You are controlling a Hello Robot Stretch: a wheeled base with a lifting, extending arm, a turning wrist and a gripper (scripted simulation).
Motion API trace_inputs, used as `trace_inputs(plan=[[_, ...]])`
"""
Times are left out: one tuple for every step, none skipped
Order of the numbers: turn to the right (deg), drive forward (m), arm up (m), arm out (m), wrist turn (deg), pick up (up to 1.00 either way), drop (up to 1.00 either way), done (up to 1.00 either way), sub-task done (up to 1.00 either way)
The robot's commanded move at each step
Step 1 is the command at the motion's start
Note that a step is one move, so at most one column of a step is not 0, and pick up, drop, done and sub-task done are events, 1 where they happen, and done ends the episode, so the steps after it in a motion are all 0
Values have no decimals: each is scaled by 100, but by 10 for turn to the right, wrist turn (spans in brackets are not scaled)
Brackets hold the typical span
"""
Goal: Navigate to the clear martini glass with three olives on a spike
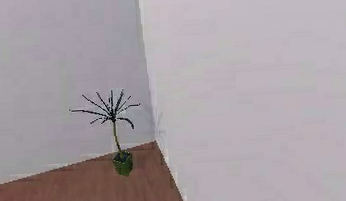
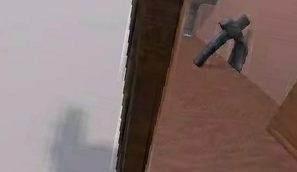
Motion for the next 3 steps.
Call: trace_inputs(plan=[[-270, 0, 0, 0, 0, 0, 0, 0, 0], [0, 25, 0, 0, 0, 0, 0, 0, 0], [-420, 0, 0, 0, 0, 0, 0, 0, 0]])
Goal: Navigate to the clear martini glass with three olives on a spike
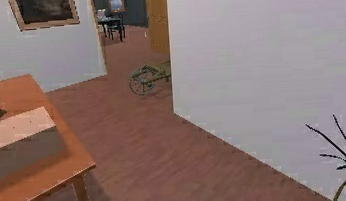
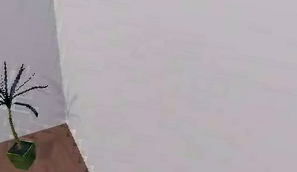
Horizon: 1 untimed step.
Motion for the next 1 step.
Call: trace_inputs(plan=[[0, 75, 0, 0, 0, 0, 0, 0, 0]])
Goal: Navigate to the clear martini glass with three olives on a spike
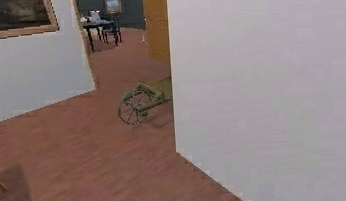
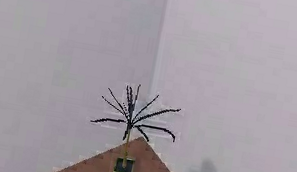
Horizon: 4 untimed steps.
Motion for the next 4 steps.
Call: trace_inputs(plan=[[-300, 0, 0, 0, 0, 0, 0, 0, 0], [0, 100, 0, 0, 0, 0, 0, 0, 0], [0, 100, 0, 0, 0, 0, 0, 0, 0], [180, 0, 0, 0, 0, 0, 0, 0, 0]])
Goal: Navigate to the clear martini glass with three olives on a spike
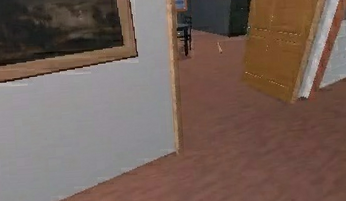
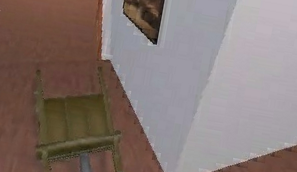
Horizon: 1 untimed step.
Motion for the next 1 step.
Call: trace_inputs(plan=[[0, 85, 0, 0, 0, 0, 0, 0, 0]])
